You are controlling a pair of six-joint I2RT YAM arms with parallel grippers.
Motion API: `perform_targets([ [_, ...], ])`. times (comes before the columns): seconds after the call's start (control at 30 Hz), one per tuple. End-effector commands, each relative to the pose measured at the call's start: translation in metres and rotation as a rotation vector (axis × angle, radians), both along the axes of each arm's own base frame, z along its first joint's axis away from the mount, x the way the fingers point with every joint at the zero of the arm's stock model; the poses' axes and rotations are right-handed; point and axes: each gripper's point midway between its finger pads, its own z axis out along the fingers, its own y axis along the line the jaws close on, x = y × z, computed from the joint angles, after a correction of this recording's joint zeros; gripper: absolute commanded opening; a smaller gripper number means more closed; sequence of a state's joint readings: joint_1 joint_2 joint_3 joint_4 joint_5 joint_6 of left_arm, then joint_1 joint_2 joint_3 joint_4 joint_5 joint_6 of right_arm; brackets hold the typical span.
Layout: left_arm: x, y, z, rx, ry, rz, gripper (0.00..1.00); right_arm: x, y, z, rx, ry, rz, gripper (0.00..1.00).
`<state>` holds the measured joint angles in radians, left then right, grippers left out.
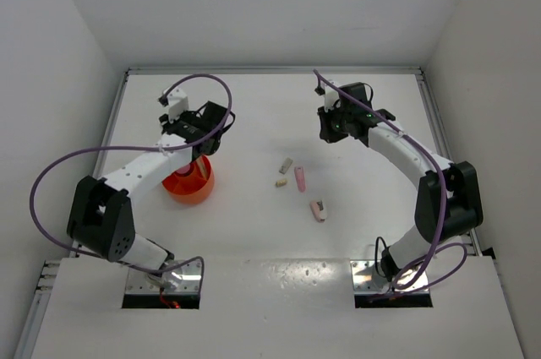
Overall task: Sort the stationery into containers
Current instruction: Place the stationery in the storage box.
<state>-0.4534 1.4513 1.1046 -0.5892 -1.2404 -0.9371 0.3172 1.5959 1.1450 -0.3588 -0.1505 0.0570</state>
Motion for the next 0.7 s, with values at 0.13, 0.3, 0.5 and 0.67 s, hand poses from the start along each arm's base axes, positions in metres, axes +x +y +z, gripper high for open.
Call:
perform_targets([
  [0.13, 0.010, 0.010, 0.005, 0.042, -0.060, 0.086, 0.00, 0.009, 0.006, 0.022, 0.045, -0.066, 0.001, 0.12],
  [0.3, 0.010, 0.016, -0.009, 0.039, -0.037, 0.110, 0.00, 0.009, 0.007, 0.022, 0.052, -0.064, 0.008, 0.12],
  [0.5, 0.010, 0.014, -0.027, 0.023, -0.013, 0.114, 0.00, 0.008, 0.007, 0.026, 0.055, -0.073, 0.008, 0.12],
  [0.67, 0.007, 0.015, -0.035, 0.021, 0.007, 0.115, 0.00, 0.008, 0.009, 0.026, 0.061, -0.070, 0.015, 0.12],
])
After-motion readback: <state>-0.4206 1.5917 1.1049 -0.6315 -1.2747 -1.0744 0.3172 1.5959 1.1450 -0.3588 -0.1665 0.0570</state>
